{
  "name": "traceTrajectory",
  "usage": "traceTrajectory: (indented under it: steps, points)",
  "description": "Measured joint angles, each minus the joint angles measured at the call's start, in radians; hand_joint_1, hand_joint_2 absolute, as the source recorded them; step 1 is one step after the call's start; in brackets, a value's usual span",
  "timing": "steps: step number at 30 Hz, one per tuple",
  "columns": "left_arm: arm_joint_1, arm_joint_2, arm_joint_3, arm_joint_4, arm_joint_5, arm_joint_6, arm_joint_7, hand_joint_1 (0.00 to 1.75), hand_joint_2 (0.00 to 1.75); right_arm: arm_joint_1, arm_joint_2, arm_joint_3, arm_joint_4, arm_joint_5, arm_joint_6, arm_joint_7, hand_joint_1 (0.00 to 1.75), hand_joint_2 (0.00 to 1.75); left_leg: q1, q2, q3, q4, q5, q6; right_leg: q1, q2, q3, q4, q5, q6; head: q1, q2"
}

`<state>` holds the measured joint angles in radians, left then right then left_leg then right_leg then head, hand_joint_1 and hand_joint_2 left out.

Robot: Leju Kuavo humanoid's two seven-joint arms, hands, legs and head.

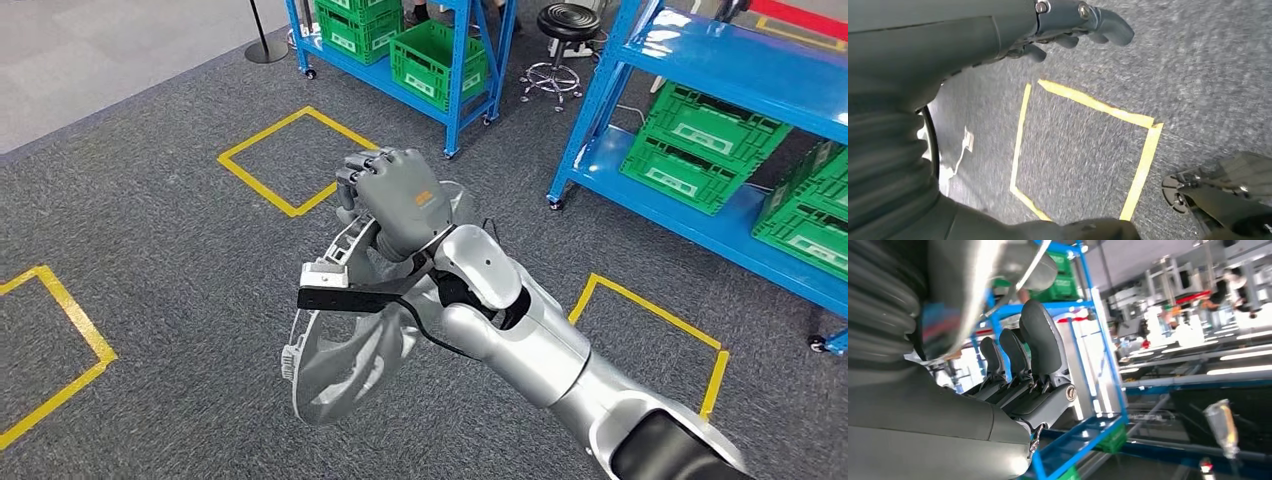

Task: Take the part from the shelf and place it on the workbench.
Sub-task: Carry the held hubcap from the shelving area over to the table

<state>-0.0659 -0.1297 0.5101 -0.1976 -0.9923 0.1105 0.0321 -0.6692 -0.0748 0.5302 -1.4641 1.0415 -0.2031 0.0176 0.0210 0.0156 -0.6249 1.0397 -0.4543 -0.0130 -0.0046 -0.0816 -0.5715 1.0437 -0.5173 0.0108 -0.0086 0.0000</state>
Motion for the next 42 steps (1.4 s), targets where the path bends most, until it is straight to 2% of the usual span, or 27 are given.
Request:
traceTrajectory:
  steps: [2, 4, 5, 6, 7, 9, 11, 12, 14, 16, 18, 20, 21, 22, 24, 25, 26, 27, 29, 31, 33, 35, 36, 37, 38, 40, 42]
  points:
    - [0.002, 0.002, 0.016, 0.0, 0.029, 0.01, -0.01, 0.0, 1.75, -0.012, -0.008, 0.007, 0.007, -0.014, -0.006, -0.006, 1.75, 1.75, 0.003, -0.017, -0.002, -0.002, 0.004, 0.012, -0.004, 0.045, -0.038, 0.087, -0.052, 0.007, 0.002, 0.0]
    - [0.002, 0.004, 0.033, 0.0, 0.046, 0.017, -0.02, 0.0, 1.75, -0.018, -0.013, 0.015, 0.017, -0.021, -0.008, -0.009, 1.75, 1.75, 0.001, -0.039, -0.005, -0.002, 0.006, 0.017, -0.004, 0.071, -0.102, 0.222, -0.111, 0.007, 0.004, 0.0]
    - [0.004, 0.004, 0.039, 0.0, 0.049, 0.02, -0.023, 0.0, 1.75, -0.018, -0.014, 0.019, 0.022, -0.021, -0.008, -0.007, 1.75, 1.75, 0.0, -0.051, -0.006, -0.001, 0.007, 0.018, -0.004, 0.075, -0.124, 0.265, -0.12, 0.006, 0.004, 0.0]
    - [0.007, 0.005, 0.044, 0.0, 0.051, 0.023, -0.025, 0.0, 1.75, -0.019, -0.014, 0.024, 0.026, -0.02, -0.008, -0.004, 1.75, 1.75, 0.0, -0.065, -0.007, -0.001, 0.008, 0.017, -0.004, 0.077, -0.129, 0.27, -0.111, 0.004, 0.004, 0.0]
    - [0.009, 0.005, 0.048, 0.001, 0.051, 0.025, -0.025, 0.0, 1.75, -0.022, -0.014, 0.028, 0.028, -0.017, -0.007, 0.0, 1.75, 1.75, 0.0, -0.077, -0.007, 0.0, 0.009, 0.016, -0.004, 0.08, -0.113, 0.235, -0.084, 0.001, 0.004, 0.0]
    - [0.011, 0.005, 0.054, 0.001, 0.05, 0.027, -0.025, 0.0, 1.75, -0.028, -0.014, 0.035, 0.029, -0.009, -0.006, 0.009, 1.75, 1.75, 0.0, -0.103, -0.009, 0.001, 0.013, 0.01, -0.005, 0.11, -0.047, 0.1, -0.019, -0.008, 0.004, 0.0]
    - [0.01, 0.005, 0.058, 0.001, 0.047, 0.028, -0.024, 0.0, 1.75, -0.033, -0.014, 0.038, 0.028, -0.004, -0.006, 0.013, 1.75, 1.75, 0.001, -0.126, -0.014, 0.002, 0.018, -0.001, -0.003, 0.14, -0.005, 0.009, 0.007, -0.013, 0.004, 0.0]
    - [0.01, 0.005, 0.059, 0.001, 0.045, 0.029, -0.023, 0.0, 1.75, -0.034, -0.014, 0.038, 0.028, -0.002, -0.006, 0.013, 1.75, 1.75, 0.002, -0.135, -0.016, -0.001, 0.021, -0.009, 0.0, 0.143, -0.001, -0.003, 0.006, -0.015, 0.004, 0.0]
    - [0.013, 0.005, 0.06, 0.002, 0.044, 0.029, -0.022, 0.0, 1.75, -0.034, -0.014, 0.04, 0.028, 0.0, -0.007, 0.008, 1.75, 1.75, 0.006, -0.144, -0.022, -0.005, 0.027, -0.023, 0.002, 0.124, 0.003, -0.01, 0.013, -0.023, 0.004, 0.0]
    - [0.014, 0.005, 0.063, 0.002, 0.044, 0.031, -0.021, 0.0, 1.75, -0.034, -0.013, 0.043, 0.03, -0.002, -0.01, -0.003, 1.75, 1.75, 0.003, -0.1, -0.04, 0.025, 0.008, -0.03, 0.0, 0.102, 0.008, -0.02, 0.022, -0.038, 0.002, 0.0]
    - [0.011, 0.005, 0.066, 0.003, 0.047, 0.034, -0.02, 0.0, 1.75, -0.032, -0.013, 0.045, 0.035, -0.008, -0.014, -0.014, 1.75, 1.75, -0.001, -0.043, -0.088, 0.128, -0.051, -0.033, 0.0, 0.079, 0.009, -0.025, 0.025, -0.048, -0.001, 0.0]
    - [0.01, 0.005, 0.069, 0.003, 0.05, 0.038, -0.02, 0.0, 1.75, -0.03, -0.013, 0.047, 0.044, -0.016, -0.018, -0.026, 1.75, 1.75, 0.0, -0.027, -0.138, 0.243, -0.099, -0.039, 0.003, 0.053, 0.007, -0.024, 0.025, -0.05, -0.001, 0.0]
    - [0.012, 0.004, 0.069, 0.004, 0.05, 0.041, -0.019, 0.0, 1.75, -0.03, -0.013, 0.049, 0.049, -0.02, -0.019, -0.031, 1.75, 1.75, 0.001, -0.025, -0.145, 0.264, -0.101, -0.041, 0.003, 0.041, 0.007, -0.024, 0.024, -0.05, -0.001, 0.0]
    - [0.013, 0.004, 0.07, 0.004, 0.05, 0.045, -0.018, 0.0, 1.75, -0.03, -0.013, 0.05, 0.052, -0.023, -0.021, -0.035, 1.75, 1.75, 0.001, -0.021, -0.129, 0.243, -0.085, -0.042, 0.003, 0.029, 0.007, -0.023, 0.024, -0.049, -0.001, 0.0]
    - [0.015, 0.004, 0.072, 0.005, 0.05, 0.052, -0.018, 0.0, 1.75, -0.031, -0.013, 0.052, 0.056, -0.026, -0.022, -0.04, 1.75, 1.75, 0.001, 0.008, -0.056, 0.118, -0.035, -0.043, 0.003, 0.008, 0.006, -0.017, 0.019, -0.042, -0.001, 0.0]
    - [0.015, 0.003, 0.073, 0.005, 0.05, 0.056, -0.019, 0.0, 1.75, -0.032, -0.013, 0.053, 0.057, -0.028, -0.023, -0.042, 1.75, 1.75, 0.0, 0.023, -0.022, 0.057, -0.016, -0.038, 0.004, -0.001, 0.005, -0.012, 0.015, -0.036, -0.001, 0.0]
    - [0.014, 0.002, 0.074, 0.005, 0.051, 0.06, -0.021, 0.0, 1.75, -0.034, -0.013, 0.054, 0.058, -0.031, -0.023, -0.044, 1.75, 1.75, -0.001, 0.032, -0.001, 0.019, -0.007, -0.032, 0.007, -0.009, 0.005, -0.008, 0.012, -0.03, 0.001, 0.0]
    - [0.014, 0.001, 0.075, 0.005, 0.054, 0.063, -0.023, 0.0, 1.75, -0.035, -0.013, 0.055, 0.06, -0.036, -0.022, -0.046, 1.75, 1.75, -0.004, 0.033, 0.004, 0.006, -0.007, -0.023, 0.009, -0.016, 0.005, -0.007, 0.01, -0.025, 0.002, 0.0]
    - [0.016, 0.001, 0.083, 0.006, 0.073, 0.071, -0.025, 0.0, 1.75, -0.038, -0.012, 0.056, 0.066, -0.049, -0.02, -0.05, 1.75, 1.75, -0.005, 0.012, 0.001, 0.006, -0.001, -0.008, 0.009, -0.029, 0.007, -0.008, 0.009, -0.014, 0.005, 0.0]
    - [0.017, 0.0, 0.101, 0.007, 0.107, 0.081, -0.024, 0.0, 1.75, -0.041, -0.012, 0.057, 0.075, -0.063, -0.021, -0.056, 1.75, 1.75, -0.002, -0.007, -0.002, 0.004, 0.004, 0.004, 0.003, 0.003, -0.003, 0.018, -0.012, -0.002, 0.006, 0.0]
    - [0.016, -0.002, 0.126, 0.007, 0.137, 0.091, -0.021, 0.0, 1.75, -0.044, -0.012, 0.057, 0.084, -0.072, -0.023, -0.062, 1.75, 1.75, 0.0, -0.025, -0.005, 0.002, 0.008, 0.013, -0.001, 0.057, -0.049, 0.122, -0.071, 0.005, 0.008, 0.0]
    - [0.014, -0.003, 0.148, 0.007, 0.156, 0.1, -0.016, 0.0, 1.75, -0.044, -0.011, 0.06, 0.095, -0.071, -0.024, -0.061, 1.75, 1.75, -0.002, -0.047, -0.01, 0.003, 0.011, 0.017, 0.0, 0.075, -0.111, 0.249, -0.12, 0.004, 0.009, 0.0]
    - [0.015, -0.004, 0.158, 0.007, 0.161, 0.104, -0.011, 0.0, 1.75, -0.044, -0.009, 0.061, 0.1, -0.067, -0.023, -0.057, 1.75, 1.75, -0.003, -0.06, -0.011, 0.003, 0.012, 0.017, 0.0, 0.077, -0.126, 0.275, -0.12, 0.002, 0.009, 0.0]
    - [0.015, -0.005, 0.166, 0.007, 0.164, 0.107, -0.006, 0.0, 1.75, -0.044, -0.005, 0.063, 0.103, -0.056, -0.022, -0.047, 1.75, 1.75, -0.003, -0.072, -0.012, 0.003, 0.014, 0.017, 0.0, 0.079, -0.122, 0.261, -0.101, -0.002, 0.009, 0.0]
    - [0.015, -0.005, 0.172, 0.007, 0.165, 0.109, -0.002, 0.0, 1.75, -0.044, 0.001, 0.064, 0.104, -0.043, -0.018, -0.035, 1.75, 1.75, -0.003, -0.084, -0.013, 0.003, 0.016, 0.015, 0.001, 0.085, -0.097, 0.21, -0.067, -0.008, 0.009, 0.0]
    - [0.014, -0.01, 0.181, 0.008, 0.158, 0.11, 0.006, 0.0, 1.75, -0.041, 0.011, 0.064, 0.098, -0.012, -0.008, -0.011, 1.75, 1.75, -0.002, -0.108, -0.015, 0.004, 0.02, 0.009, 0.002, 0.119, -0.031, 0.07, -0.008, -0.02, 0.009, 0.0]
    - [0.014, -0.014, 0.185, 0.008, 0.136, 0.105, 0.01, 0.0, 1.75, -0.029, 0.016, 0.061, 0.082, 0.015, 0.004, 0.006, 1.75, 1.75, 0.001, -0.128, -0.02, 0.002, 0.027, -0.003, 0.007, 0.142, 0.002, -0.002, 0.008, -0.025, 0.01, 0.0]
